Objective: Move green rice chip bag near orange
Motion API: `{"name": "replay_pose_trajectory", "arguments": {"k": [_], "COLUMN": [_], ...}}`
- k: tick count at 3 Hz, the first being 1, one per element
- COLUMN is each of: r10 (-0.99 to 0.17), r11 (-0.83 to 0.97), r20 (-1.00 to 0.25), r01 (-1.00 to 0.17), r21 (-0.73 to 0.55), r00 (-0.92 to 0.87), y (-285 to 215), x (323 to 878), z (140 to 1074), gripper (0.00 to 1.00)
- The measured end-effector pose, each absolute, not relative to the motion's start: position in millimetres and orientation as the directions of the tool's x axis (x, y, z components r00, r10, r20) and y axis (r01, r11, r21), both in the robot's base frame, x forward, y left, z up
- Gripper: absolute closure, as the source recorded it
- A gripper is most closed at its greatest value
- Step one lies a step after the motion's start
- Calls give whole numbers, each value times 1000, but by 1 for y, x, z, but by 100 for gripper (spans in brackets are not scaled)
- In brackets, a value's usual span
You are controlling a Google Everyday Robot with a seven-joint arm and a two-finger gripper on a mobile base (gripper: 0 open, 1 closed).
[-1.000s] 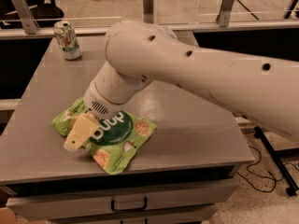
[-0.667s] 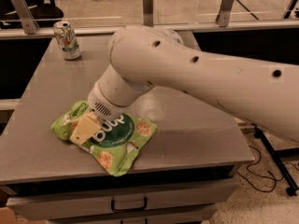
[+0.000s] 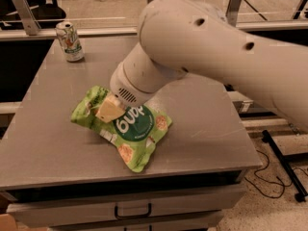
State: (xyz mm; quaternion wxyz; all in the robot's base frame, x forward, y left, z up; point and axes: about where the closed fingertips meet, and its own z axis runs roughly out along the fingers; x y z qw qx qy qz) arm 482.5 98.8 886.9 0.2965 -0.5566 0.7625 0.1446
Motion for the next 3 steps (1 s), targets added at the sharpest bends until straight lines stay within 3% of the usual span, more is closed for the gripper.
{"name": "replay_pose_trajectory", "arguments": {"k": [1, 3], "r10": [-793, -836], "r11": [336, 328], "r20": [-591, -532], "r01": [-915, -901], "r21": [-225, -285], "r00": [-146, -136], "y": [60, 38], "x": [493, 502], "z": [926, 931], "gripper": [100, 100]}}
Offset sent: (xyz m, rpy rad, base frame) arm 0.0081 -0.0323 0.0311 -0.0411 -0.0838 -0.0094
